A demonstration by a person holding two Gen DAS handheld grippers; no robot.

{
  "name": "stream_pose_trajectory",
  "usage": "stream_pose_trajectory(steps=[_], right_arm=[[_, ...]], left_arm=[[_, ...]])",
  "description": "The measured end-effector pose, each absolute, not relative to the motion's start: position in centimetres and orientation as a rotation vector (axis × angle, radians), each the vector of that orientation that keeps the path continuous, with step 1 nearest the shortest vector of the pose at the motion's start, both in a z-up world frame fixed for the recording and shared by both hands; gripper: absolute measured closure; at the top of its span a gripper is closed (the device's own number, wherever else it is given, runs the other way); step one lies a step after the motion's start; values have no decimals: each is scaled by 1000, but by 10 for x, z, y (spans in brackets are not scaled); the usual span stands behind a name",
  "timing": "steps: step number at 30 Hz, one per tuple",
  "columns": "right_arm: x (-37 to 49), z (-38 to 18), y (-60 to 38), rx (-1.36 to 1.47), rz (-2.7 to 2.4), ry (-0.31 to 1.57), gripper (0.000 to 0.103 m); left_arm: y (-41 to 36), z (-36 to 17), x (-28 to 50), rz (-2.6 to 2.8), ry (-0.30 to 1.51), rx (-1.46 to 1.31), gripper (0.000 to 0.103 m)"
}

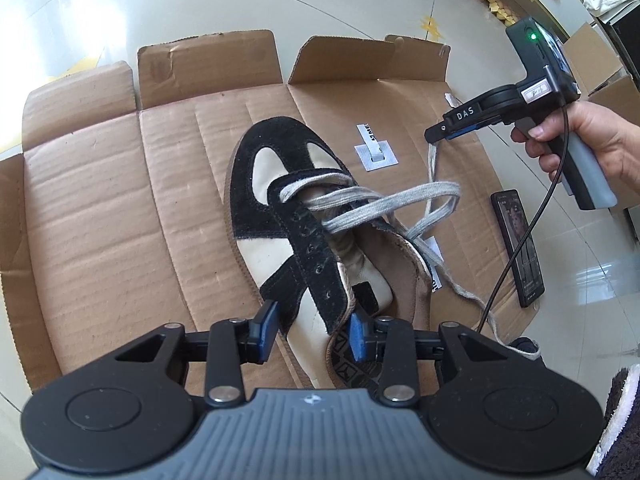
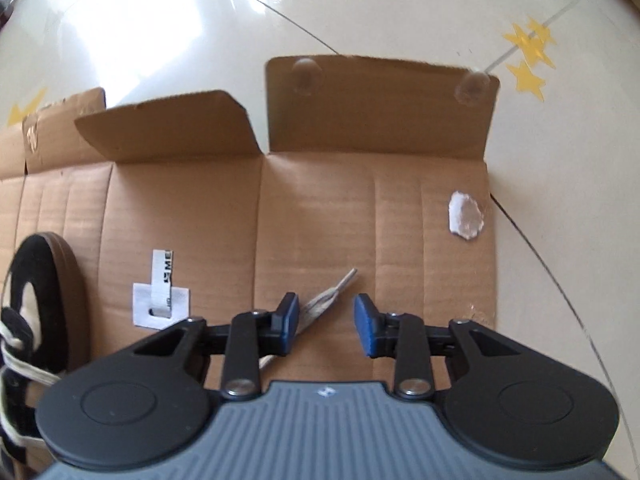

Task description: Lace up shoes with both hands

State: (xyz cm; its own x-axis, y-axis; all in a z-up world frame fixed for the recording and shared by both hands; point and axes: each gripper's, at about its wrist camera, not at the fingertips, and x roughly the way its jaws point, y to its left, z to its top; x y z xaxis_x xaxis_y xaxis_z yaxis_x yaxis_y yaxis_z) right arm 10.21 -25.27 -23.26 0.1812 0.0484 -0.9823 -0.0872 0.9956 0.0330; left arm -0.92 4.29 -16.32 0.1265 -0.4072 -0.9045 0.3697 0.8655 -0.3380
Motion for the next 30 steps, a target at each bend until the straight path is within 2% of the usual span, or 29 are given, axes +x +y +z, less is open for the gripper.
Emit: stream_pose_trajectory(steps=[2,6,8,10,11,12,25,29,30], right_arm=[[102,-231,-243,-90,171,1357,92],[89,-230,-212,-290,518,1240,98],[78,-229,-198,-372,678,1205,97],[71,-224,-193,-399,705,1183,85],[69,-220,-195,-376,679,1171,70],[67,-217,-196,-358,669,1171,63],[74,-221,-226,-294,457,1205,59],[80,-230,-229,-274,426,1212,69],[81,-230,-229,-260,440,1217,77]], left_arm=[[43,-163,-9,-565,1329,-35,66],[43,-164,-10,-564,1330,-37,66],[43,-164,-10,-564,1331,-34,66],[43,-165,-10,-562,1332,-34,66],[44,-165,-10,-562,1333,-35,66],[44,-165,-10,-562,1333,-36,66],[39,-167,-8,-560,1334,-26,66],[35,-166,-6,-565,1329,-18,66],[35,-166,-5,-566,1329,-20,66]])
